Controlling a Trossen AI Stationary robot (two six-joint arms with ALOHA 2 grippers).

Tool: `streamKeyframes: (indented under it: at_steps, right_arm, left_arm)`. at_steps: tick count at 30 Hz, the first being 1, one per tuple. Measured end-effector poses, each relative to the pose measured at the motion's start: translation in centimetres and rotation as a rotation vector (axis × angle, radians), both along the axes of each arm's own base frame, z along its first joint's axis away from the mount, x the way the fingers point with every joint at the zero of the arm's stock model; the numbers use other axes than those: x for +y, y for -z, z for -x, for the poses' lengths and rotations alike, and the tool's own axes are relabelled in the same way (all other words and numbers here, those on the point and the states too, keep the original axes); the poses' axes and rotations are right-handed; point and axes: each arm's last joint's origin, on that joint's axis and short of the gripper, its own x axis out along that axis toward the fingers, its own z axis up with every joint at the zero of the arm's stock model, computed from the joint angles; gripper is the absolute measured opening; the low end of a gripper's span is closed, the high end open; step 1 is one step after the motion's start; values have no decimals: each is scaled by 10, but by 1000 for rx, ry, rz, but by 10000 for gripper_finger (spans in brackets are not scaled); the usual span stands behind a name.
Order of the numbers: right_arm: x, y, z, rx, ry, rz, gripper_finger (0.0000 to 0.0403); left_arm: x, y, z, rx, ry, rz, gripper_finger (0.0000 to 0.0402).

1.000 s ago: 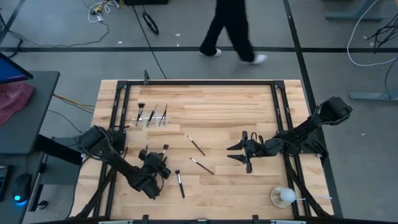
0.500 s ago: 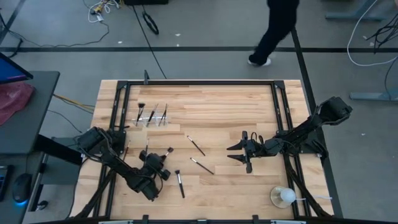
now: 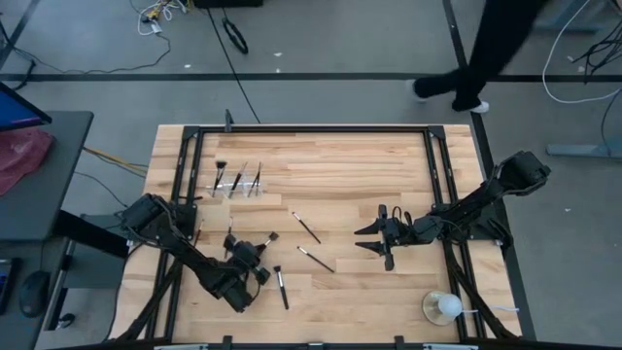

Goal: Put items in baskets/containers
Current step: Put the eye groomer brush into the transparent organizer

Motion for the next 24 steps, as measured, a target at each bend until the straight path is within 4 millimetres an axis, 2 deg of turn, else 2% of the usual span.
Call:
streamKeyframes:
  at_steps: [10,18,24]
  right_arm:
    - [0,0,0,3,2,-8,150]
    - [-7,5,-2,53,57,-130,152]
    - [-13,5,-5,53,85,-147,189]
  left_arm:
    - [7,-15,-37,-125,43,-157,15]
    - [17,-48,-82,-154,160,-316,15]
    - [31,-72,-106,-200,303,-414,13]
